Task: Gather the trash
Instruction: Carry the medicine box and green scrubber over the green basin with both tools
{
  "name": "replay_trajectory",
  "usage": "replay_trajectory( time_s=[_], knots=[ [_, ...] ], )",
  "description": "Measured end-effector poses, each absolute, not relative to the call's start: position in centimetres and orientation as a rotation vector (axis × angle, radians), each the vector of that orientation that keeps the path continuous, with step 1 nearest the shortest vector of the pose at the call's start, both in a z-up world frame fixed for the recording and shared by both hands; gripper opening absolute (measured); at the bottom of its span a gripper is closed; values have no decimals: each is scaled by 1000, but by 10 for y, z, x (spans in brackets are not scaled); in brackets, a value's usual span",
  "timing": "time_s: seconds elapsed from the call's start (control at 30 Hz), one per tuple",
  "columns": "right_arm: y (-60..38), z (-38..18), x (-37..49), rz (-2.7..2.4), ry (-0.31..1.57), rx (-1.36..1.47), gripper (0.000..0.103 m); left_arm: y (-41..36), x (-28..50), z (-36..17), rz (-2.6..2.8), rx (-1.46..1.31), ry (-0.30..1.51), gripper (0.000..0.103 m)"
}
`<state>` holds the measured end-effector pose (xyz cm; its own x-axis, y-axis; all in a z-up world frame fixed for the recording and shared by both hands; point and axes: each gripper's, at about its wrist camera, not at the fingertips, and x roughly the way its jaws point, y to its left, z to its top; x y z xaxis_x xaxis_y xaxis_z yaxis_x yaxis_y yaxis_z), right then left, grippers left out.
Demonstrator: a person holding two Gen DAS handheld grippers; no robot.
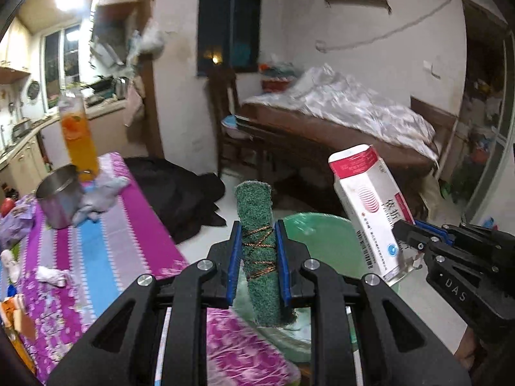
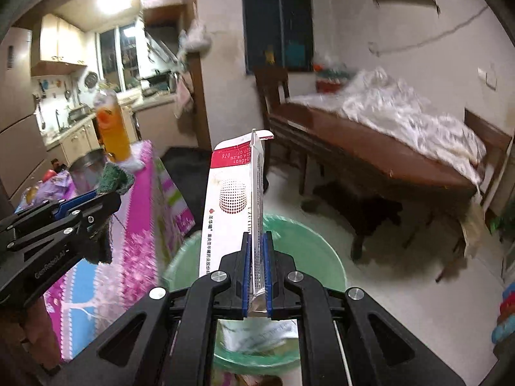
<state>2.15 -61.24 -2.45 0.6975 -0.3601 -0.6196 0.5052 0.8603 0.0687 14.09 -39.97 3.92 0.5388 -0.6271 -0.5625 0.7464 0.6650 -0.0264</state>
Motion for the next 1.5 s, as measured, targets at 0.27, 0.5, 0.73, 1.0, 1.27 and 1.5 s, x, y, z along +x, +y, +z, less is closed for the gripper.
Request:
replay_trajectory(
  time_s=[0.27, 0.5, 0.73, 1.0, 1.27, 1.5],
  knots=[
    [-647, -63, 31, -494, 777, 310, 7, -443, 148, 2, -843, 307, 678, 19],
    [-660, -74, 31, -499, 807, 321, 7, -451, 150, -14, -831, 331, 716, 19],
    [-656, -75, 31, -491, 811, 317, 7, -457, 149, -13, -830, 333, 705, 19],
    [-653, -73, 32, -483, 805, 316, 7, -461, 148, -11, -826, 334, 700, 19],
    [-653, -74, 33, -471, 801, 321, 8, -462, 148, -11, -823, 335, 703, 19],
    [-652, -76, 35, -472, 800, 319, 8, -461, 148, -11, -821, 334, 702, 20]
  ],
)
